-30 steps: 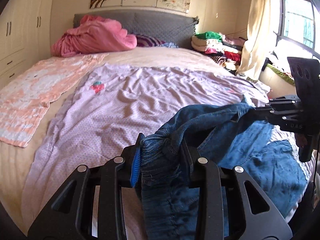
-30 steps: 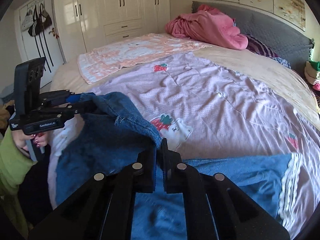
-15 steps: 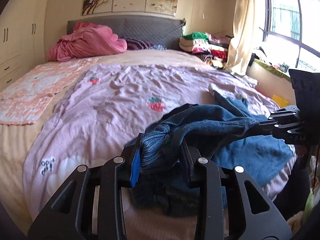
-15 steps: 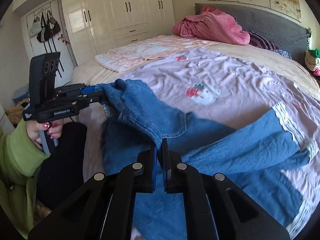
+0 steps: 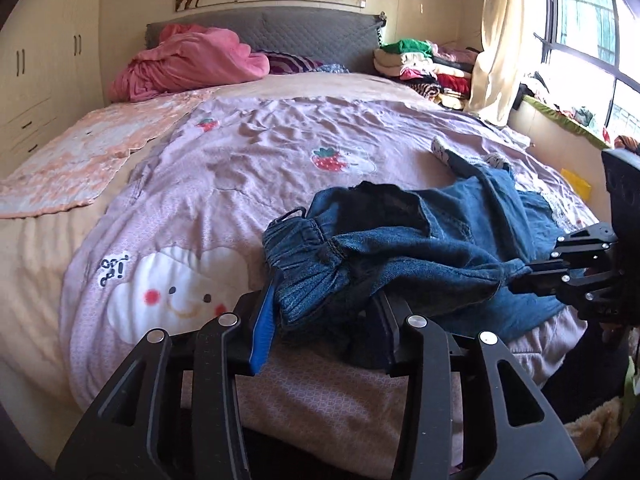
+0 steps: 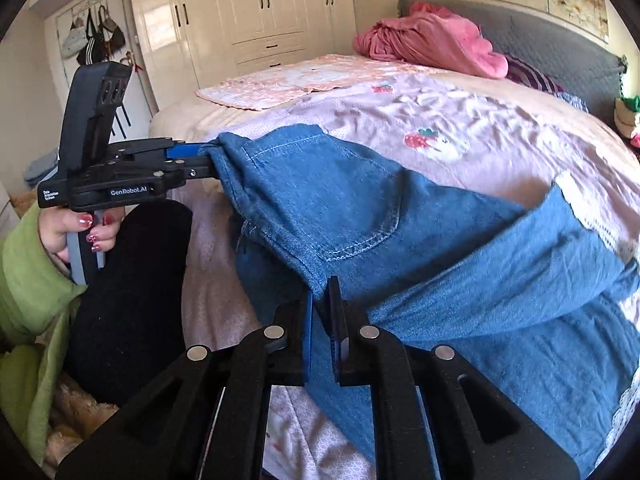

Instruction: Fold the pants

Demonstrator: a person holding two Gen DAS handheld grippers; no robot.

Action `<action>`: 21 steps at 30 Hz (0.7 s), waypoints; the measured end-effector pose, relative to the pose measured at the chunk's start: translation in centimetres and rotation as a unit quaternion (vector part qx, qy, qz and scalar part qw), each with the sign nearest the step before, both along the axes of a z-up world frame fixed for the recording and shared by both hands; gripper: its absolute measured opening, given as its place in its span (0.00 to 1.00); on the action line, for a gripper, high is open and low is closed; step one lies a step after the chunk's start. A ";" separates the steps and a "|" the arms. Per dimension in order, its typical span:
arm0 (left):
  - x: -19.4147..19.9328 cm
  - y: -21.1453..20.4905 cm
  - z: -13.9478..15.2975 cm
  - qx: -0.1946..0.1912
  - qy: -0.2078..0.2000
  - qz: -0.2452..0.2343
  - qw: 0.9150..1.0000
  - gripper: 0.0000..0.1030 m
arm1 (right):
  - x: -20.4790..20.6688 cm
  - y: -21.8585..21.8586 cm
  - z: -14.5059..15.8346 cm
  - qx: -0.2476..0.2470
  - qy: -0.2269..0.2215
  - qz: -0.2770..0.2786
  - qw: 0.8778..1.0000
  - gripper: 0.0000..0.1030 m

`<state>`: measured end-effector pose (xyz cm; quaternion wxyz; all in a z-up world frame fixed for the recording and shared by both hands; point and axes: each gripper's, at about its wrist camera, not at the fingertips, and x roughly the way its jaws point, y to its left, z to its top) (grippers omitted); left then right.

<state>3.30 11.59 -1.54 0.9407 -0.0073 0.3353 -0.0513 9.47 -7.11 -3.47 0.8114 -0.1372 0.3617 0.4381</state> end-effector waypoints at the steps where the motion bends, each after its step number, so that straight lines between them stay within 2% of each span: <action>1: 0.3 0.1 -0.3 -0.001 0.013 0.004 1.000 0.36 | 0.1 0.2 -0.8 -0.012 0.009 -0.001 1.000 0.12; 3: 1.0 0.9 -1.6 -0.034 0.058 0.009 0.998 0.37 | 0.2 0.4 -2.3 -0.021 0.026 -0.008 0.999 0.13; 4: 1.0 1.2 -2.0 -0.049 0.068 0.011 0.996 0.38 | 0.1 0.4 -2.5 -0.015 0.031 -0.010 0.999 0.17; 8: -0.3 2.0 -2.0 -0.072 0.077 0.014 0.994 0.41 | -0.5 0.3 -2.2 0.010 0.043 0.000 0.999 0.35; 13: -2.2 2.5 -0.5 -0.067 0.067 0.027 0.995 0.43 | -1.1 0.7 -2.0 0.010 0.046 0.006 0.999 0.44; 16: -3.1 2.8 1.6 -0.070 0.042 0.035 0.996 0.43 | -1.5 0.6 -2.1 0.015 0.050 0.005 0.999 0.47; 21: -1.7 0.7 4.4 -0.085 0.010 0.002 0.996 0.44 | -1.5 0.0 -1.7 0.032 0.059 0.000 0.998 0.50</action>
